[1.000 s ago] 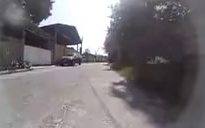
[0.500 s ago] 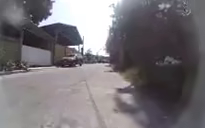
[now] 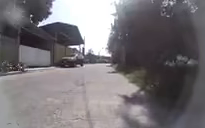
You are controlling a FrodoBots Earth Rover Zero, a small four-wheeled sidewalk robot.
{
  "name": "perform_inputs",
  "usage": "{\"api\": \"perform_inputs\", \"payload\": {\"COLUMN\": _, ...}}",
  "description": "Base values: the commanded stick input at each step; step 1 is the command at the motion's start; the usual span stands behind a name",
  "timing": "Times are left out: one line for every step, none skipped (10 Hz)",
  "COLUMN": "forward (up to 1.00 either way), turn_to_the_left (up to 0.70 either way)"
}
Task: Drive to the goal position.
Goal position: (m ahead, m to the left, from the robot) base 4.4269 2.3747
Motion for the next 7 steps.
{"api": "perform_inputs", "payload": {"forward": 1.00, "turn_to_the_left": -0.39}}
{"api": "perform_inputs", "payload": {"forward": 1.00, "turn_to_the_left": 0.00}}
{"api": "perform_inputs", "payload": {"forward": 1.00, "turn_to_the_left": 0.00}}
{"api": "perform_inputs", "payload": {"forward": 1.00, "turn_to_the_left": 0.00}}
{"api": "perform_inputs", "payload": {"forward": 1.00, "turn_to_the_left": 0.00}}
{"api": "perform_inputs", "payload": {"forward": 1.00, "turn_to_the_left": 0.00}}
{"api": "perform_inputs", "payload": {"forward": 1.00, "turn_to_the_left": 0.00}}
